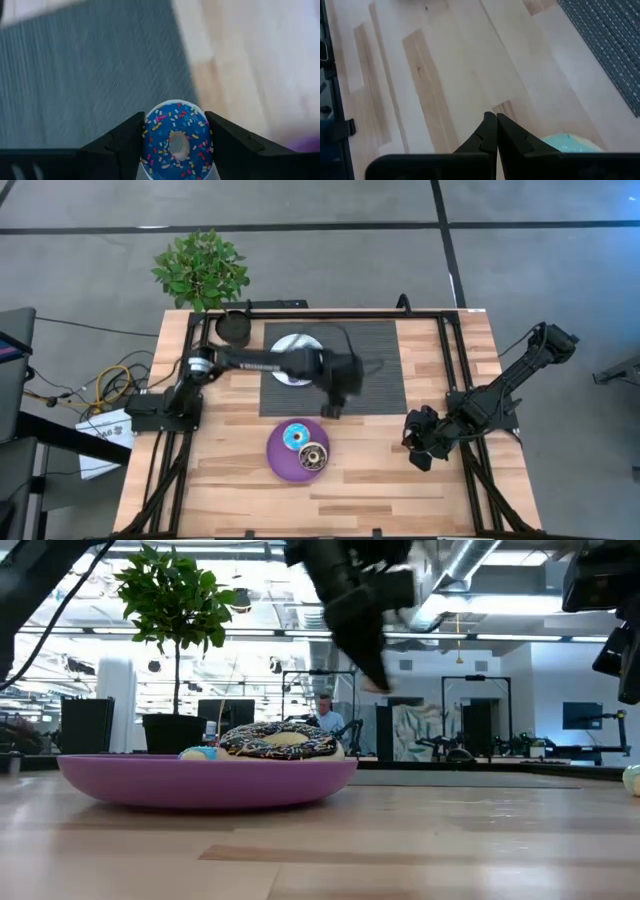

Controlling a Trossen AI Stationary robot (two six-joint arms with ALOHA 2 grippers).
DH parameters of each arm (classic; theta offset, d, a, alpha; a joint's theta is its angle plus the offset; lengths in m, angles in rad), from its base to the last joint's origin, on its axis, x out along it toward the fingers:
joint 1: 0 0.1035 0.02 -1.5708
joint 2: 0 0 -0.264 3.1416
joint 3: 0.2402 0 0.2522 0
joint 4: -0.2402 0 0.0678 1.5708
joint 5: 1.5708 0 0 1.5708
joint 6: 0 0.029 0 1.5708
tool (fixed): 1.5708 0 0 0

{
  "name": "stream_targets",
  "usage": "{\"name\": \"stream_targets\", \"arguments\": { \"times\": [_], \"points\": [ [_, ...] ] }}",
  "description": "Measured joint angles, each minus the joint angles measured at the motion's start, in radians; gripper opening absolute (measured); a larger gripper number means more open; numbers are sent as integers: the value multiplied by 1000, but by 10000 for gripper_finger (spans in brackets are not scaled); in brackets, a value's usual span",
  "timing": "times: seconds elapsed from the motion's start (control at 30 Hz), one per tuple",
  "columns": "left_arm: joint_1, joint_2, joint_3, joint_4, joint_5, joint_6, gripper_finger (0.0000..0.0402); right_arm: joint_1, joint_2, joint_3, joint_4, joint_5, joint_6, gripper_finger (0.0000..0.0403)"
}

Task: Pick & Place donuts
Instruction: Put the small blue donut on the white plate

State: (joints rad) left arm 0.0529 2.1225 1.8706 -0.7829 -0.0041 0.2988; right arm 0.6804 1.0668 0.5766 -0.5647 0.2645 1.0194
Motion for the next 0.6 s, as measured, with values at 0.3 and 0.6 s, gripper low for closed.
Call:
{"name": "stream_targets", "arguments": {
  "times": [0.3,0.6],
  "points": [
    [282,-107,-146,-278,187,71,195,-25,0,0,-4,94,78,0],
    [455,-305,-612,-39,202,5,195,-134,0,0,4,105,169,0]
  ]
}}
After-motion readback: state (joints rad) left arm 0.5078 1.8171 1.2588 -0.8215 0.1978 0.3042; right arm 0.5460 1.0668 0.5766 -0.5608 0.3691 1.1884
